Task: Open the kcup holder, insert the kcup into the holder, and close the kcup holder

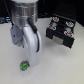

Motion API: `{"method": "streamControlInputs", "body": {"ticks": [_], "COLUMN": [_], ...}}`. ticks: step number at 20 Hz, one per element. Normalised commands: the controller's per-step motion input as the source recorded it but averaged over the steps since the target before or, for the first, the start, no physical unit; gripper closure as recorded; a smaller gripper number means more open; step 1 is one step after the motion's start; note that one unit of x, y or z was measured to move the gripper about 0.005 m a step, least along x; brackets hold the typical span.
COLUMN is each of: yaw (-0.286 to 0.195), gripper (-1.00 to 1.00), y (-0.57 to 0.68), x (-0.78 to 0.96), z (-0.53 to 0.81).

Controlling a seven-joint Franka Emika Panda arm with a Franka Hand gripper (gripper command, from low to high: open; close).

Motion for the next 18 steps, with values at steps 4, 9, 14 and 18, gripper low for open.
{"method": "streamControlInputs", "body": {"ticks": [4, 9, 14, 18], "yaw": [-0.208, -0.181, -0.107, -0.062], "gripper": [-1.00, -1.00, -1.00, -1.00], "y": [-0.34, -0.10, 0.00, -0.01], "x": [0.61, 0.41, 0.13, 0.07], "z": [-0.03, -0.15, -0.14, -0.04]}}
